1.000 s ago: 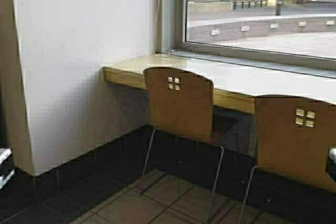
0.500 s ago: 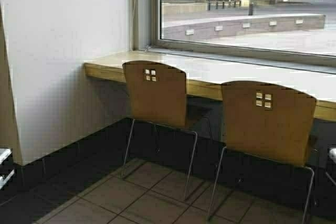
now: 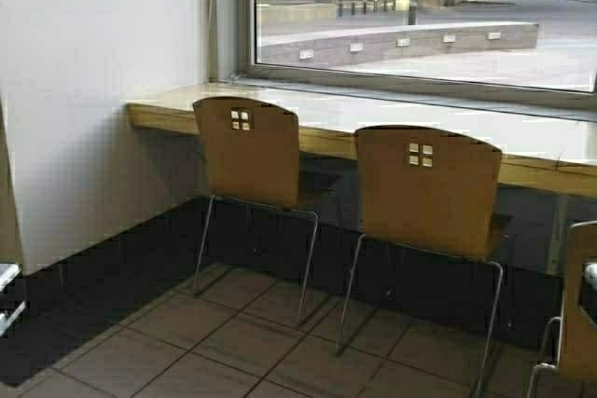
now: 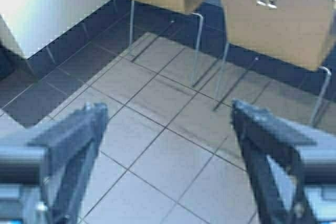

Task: Push the chairs under the table

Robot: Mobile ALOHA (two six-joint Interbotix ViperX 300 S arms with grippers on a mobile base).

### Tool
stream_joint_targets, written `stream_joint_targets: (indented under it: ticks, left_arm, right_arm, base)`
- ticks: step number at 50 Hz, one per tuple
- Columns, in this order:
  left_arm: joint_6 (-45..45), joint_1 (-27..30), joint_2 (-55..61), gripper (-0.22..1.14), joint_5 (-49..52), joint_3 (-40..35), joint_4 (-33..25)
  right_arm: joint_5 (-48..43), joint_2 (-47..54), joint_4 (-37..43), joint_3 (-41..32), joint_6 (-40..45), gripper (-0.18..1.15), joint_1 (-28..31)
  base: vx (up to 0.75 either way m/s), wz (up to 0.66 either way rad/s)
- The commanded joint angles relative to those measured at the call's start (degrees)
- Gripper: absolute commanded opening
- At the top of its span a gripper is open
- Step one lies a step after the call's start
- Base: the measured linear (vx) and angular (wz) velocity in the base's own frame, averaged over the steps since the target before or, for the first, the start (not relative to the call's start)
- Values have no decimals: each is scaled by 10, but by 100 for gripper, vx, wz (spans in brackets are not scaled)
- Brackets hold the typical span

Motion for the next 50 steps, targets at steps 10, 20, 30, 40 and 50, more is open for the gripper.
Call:
stream_joint_targets:
  ticks: [10, 20, 30, 40, 50]
  left_arm:
    - [-1, -1, 4, 81, -6, -4, 2]
    - [-1, -1, 5, 81, -6, 1, 2]
    - [-7, -1, 1, 81, -5, -1, -1]
    - [-7, -1, -4, 81, -4, 1, -2]
    - [-9, -1, -4, 81, -2, 4, -2]
  right_arm:
    - [-1, -2, 7, -12, -2, 101, 0]
    - [1, 15, 7, -11, -2, 101, -1]
    - [13, 20, 8, -11, -2, 101, -1]
    - [15, 47, 8, -12, -1, 101, -1]
    - [37, 67, 21, -22, -1, 101, -1]
  base:
    - [-26, -20]
    - [-17, -24]
    - [-10, -29]
    - [-7, -38]
    - [-6, -41]
